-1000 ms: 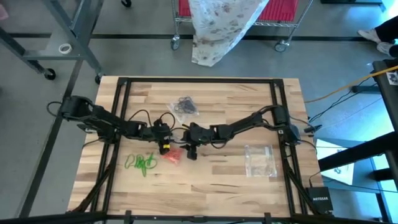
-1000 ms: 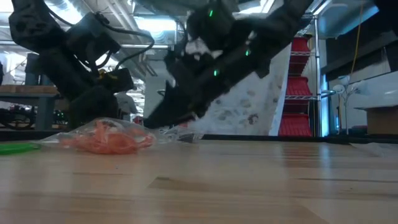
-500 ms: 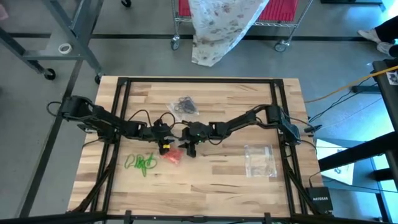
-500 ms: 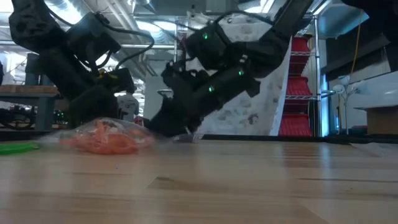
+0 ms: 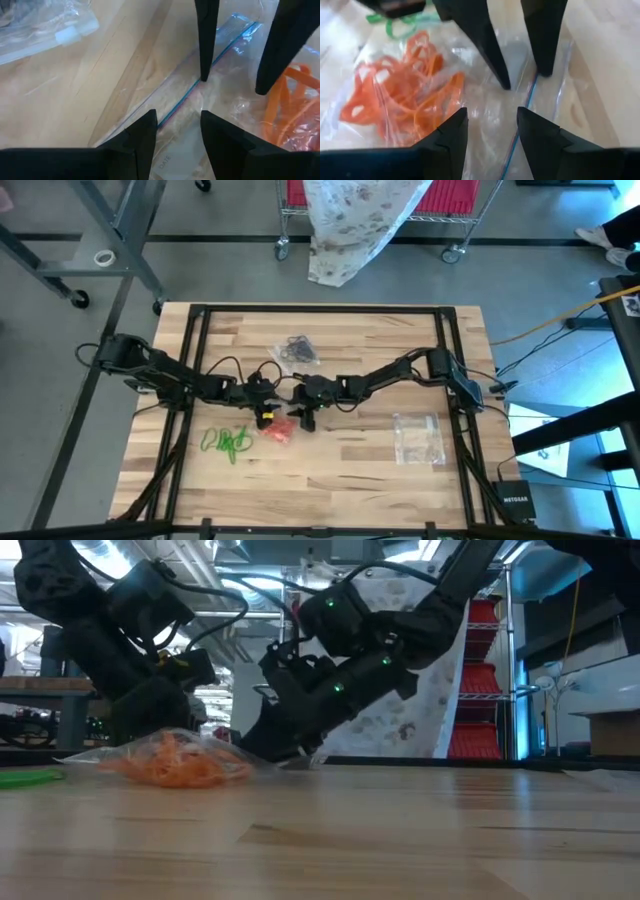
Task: Sort rubber bands
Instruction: Close the transparent zip bag
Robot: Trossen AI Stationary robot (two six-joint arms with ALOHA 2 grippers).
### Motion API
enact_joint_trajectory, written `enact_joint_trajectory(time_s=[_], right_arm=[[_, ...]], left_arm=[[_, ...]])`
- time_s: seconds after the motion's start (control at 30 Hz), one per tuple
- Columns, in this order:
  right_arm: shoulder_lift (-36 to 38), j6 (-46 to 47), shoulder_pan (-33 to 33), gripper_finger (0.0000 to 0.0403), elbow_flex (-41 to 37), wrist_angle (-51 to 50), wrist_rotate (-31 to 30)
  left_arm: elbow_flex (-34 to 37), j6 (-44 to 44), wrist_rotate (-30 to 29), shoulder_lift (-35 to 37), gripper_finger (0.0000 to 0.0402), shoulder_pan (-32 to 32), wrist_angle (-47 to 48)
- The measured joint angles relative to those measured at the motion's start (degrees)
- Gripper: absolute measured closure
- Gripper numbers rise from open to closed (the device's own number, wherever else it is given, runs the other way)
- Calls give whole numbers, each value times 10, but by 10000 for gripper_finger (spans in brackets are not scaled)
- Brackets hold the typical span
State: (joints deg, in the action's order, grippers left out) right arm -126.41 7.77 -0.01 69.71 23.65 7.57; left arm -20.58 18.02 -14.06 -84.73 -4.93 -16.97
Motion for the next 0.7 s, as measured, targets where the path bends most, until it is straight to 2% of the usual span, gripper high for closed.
enact_joint_trajectory(time_s=[0.2,0.43,0.7], right_arm=[[-20,13,0,240,2,5,0],[-22,25,0,240,2,6,10],[-23,27,0,240,2,6,10]], left_arm=[[0,6,-1,1,254,0,0],[-14,43,1,39,254,6,-2],[-13,60,-2,13,254,23,-5]])
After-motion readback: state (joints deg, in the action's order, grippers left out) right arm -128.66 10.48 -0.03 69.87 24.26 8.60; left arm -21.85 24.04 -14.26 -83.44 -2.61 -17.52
